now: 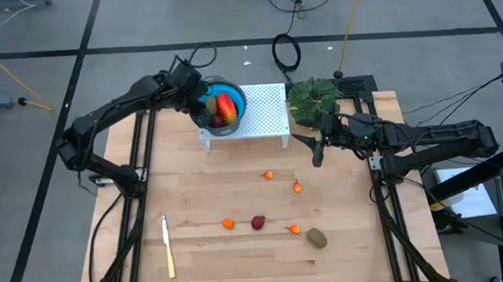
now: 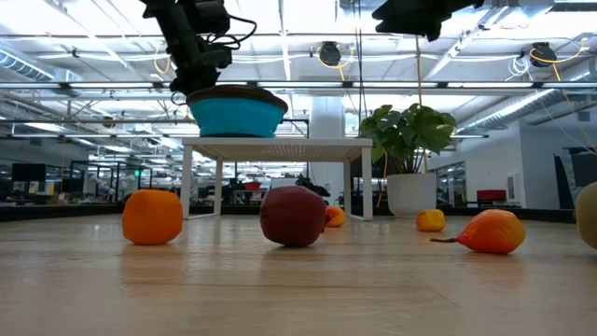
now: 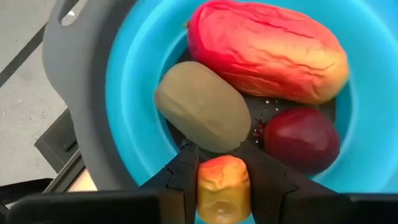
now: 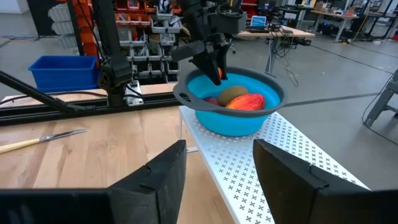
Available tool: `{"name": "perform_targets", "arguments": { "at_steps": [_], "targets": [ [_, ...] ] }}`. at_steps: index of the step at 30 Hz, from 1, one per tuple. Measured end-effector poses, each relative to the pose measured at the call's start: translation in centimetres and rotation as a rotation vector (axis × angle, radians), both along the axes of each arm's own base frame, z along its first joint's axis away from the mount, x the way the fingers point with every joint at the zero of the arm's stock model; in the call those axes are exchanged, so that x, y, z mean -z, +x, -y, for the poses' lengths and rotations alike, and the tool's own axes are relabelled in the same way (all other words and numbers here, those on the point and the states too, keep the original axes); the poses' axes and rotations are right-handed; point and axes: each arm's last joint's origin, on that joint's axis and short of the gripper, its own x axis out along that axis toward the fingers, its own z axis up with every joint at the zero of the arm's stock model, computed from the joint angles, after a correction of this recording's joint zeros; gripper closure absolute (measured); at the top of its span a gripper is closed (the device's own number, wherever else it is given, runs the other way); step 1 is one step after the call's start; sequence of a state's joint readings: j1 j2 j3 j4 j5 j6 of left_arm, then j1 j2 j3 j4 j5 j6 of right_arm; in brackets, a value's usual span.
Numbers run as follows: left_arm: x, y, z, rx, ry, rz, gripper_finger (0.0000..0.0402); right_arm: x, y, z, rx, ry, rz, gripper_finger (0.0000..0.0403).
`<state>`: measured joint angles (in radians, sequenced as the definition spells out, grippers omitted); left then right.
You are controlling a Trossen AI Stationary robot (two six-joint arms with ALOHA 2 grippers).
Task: Pick & Place Fruit
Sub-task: Put the peach in the blue strainer bowl on the shelf
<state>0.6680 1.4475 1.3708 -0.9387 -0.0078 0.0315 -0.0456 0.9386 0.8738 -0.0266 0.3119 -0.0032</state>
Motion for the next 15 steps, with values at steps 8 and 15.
{"name": "perform_targets", "arguments": {
  "at_steps": [8, 15],
  "targets": [
    [0.0, 0.0, -0.1, -0.023, 0.021, -0.005, 0.0225, 0.0, 0.0, 0.0, 0.000, 0.000, 0.000, 0.0222],
    [-1.2, -0.8, 0.4, -0.006, 0.078, 0.013, 0.0189, -0.2, 0.0, 0.0, 0.000, 0.014, 0.024, 0.0224]
  ]
}}
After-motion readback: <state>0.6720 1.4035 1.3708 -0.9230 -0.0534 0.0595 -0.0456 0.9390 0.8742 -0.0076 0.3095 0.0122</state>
